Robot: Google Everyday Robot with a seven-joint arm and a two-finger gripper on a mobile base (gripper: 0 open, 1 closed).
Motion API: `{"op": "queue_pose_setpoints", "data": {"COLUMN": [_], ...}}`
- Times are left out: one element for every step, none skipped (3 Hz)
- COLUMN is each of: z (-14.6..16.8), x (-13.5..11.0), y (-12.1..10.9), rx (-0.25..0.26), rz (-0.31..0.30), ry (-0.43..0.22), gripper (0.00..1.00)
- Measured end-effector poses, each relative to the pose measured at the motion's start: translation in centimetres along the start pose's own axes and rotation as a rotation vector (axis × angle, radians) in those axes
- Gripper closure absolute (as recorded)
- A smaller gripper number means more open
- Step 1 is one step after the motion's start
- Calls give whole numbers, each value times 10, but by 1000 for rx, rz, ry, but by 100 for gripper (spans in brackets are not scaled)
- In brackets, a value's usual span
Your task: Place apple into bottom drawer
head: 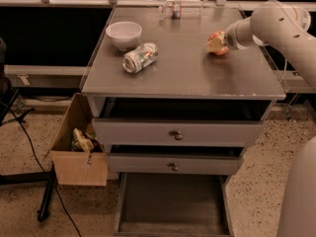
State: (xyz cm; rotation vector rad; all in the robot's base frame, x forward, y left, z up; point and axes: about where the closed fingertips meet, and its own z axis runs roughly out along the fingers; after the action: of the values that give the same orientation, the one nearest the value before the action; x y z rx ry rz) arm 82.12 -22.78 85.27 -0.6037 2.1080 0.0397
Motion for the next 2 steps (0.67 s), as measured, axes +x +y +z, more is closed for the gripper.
{"op": "queue_pose_setpoints", "data": {"z": [1, 2], "x": [0, 0], "y": [1, 2], "rx": [-3, -10], "rz": [-2, -9], "ry": [1, 2], "gripper": [80, 100]}}
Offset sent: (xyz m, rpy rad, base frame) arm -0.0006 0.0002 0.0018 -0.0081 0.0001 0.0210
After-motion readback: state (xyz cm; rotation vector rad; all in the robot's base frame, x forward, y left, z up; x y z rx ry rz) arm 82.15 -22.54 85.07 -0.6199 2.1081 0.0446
